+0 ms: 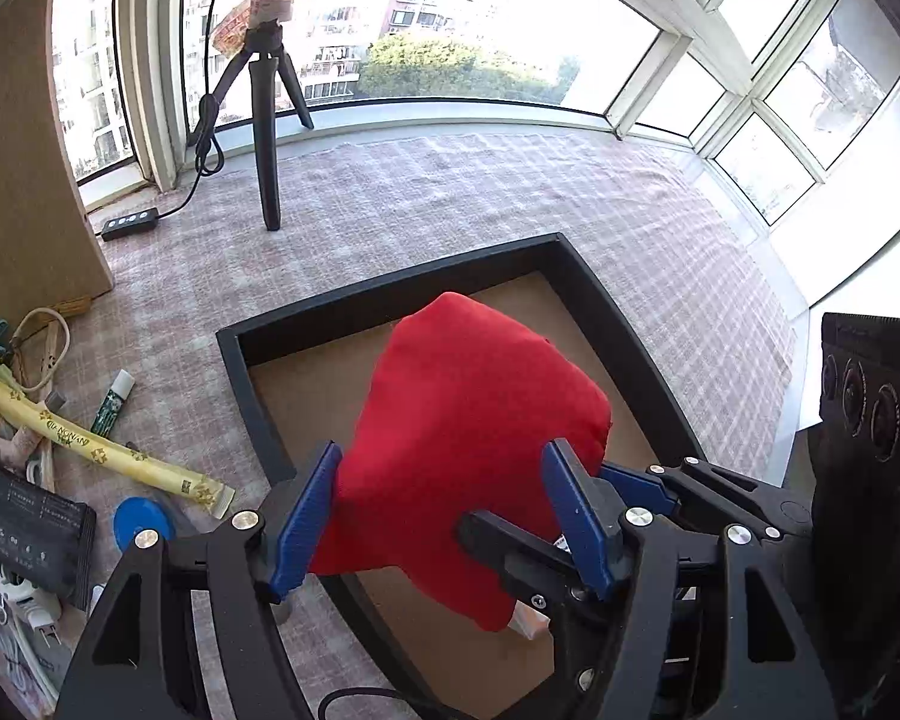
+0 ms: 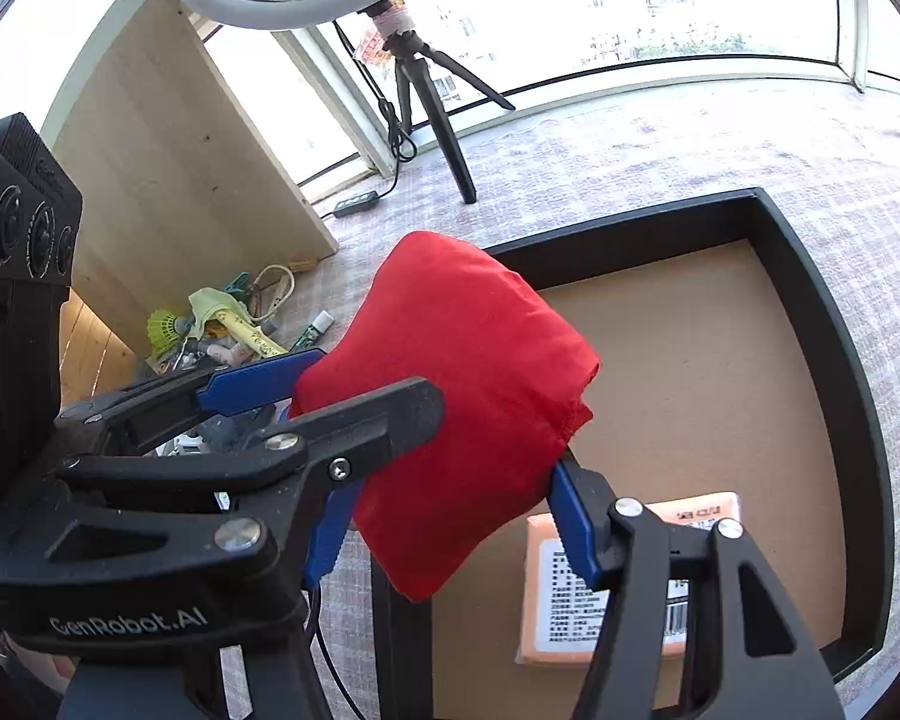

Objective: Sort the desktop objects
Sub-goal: 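Carry the red pouch into the tray and open both tools, then grasp the black pouch with the right tool while the left tool grasps the white plug adapter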

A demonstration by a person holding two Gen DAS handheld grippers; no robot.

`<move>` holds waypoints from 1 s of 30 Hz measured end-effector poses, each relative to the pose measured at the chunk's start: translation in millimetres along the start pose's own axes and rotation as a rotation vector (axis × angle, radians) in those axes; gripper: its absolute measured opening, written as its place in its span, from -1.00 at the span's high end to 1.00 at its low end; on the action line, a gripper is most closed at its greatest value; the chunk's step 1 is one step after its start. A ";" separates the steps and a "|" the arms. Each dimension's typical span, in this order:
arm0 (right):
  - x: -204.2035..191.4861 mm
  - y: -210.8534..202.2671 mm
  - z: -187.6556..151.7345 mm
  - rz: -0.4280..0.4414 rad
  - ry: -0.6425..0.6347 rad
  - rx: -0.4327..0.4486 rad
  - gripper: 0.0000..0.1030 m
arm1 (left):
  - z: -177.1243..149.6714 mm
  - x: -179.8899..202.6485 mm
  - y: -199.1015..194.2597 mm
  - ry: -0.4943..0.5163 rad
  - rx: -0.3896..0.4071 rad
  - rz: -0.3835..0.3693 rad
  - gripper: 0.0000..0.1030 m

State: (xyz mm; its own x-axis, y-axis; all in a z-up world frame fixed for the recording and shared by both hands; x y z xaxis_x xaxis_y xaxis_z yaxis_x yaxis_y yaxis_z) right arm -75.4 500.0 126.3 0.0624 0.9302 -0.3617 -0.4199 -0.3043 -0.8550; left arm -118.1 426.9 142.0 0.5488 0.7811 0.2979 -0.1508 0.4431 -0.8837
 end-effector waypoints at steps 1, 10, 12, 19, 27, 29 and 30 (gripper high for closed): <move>5.7 -1.4 1.4 -0.008 0.010 0.003 -0.12 | 2.7 6.3 3.1 0.011 -0.002 -0.001 -0.28; 39.0 -14.3 6.2 -0.084 0.055 0.027 -0.24 | 13.0 26.7 18.9 0.011 -0.044 -0.048 -0.29; 42.5 -15.3 5.0 -0.104 0.064 0.035 -0.24 | 10.7 24.4 15.6 0.010 -0.037 -0.039 -0.29; 44.9 -17.1 4.8 -0.116 0.082 0.047 -0.24 | 5.2 5.4 0.2 -0.010 -0.006 -0.003 -0.29; 14.4 -14.0 -2.6 -0.108 -0.012 0.048 -0.24 | -16.4 -26.7 -23.0 -0.031 0.016 0.062 -0.29; 3.5 -10.1 -5.9 -0.093 -0.038 0.040 -0.24 | -25.4 -39.1 -30.8 -0.044 0.022 0.075 -0.29; -2.8 -8.3 -7.1 -0.087 -0.053 0.038 -0.24 | -30.5 -46.3 -34.9 -0.049 0.026 0.088 -0.29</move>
State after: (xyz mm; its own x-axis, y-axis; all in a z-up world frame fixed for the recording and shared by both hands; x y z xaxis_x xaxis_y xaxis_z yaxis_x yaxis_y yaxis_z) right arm -65.7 498.5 131.7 0.0525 0.9626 -0.2659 -0.4492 -0.2151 -0.8671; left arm -113.2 361.8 148.1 0.4916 0.8378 0.2377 -0.2183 0.3828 -0.8977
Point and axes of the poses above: each gripper's, at about its wrist camera, not at the fingertips, and y roughly the way its jaws point, x to its right, z to its top, the point moved 1 cm from there along y, roughly the way its jaws point, and after that the axes turned 5 degrees about -x, right-handed, at the moved point
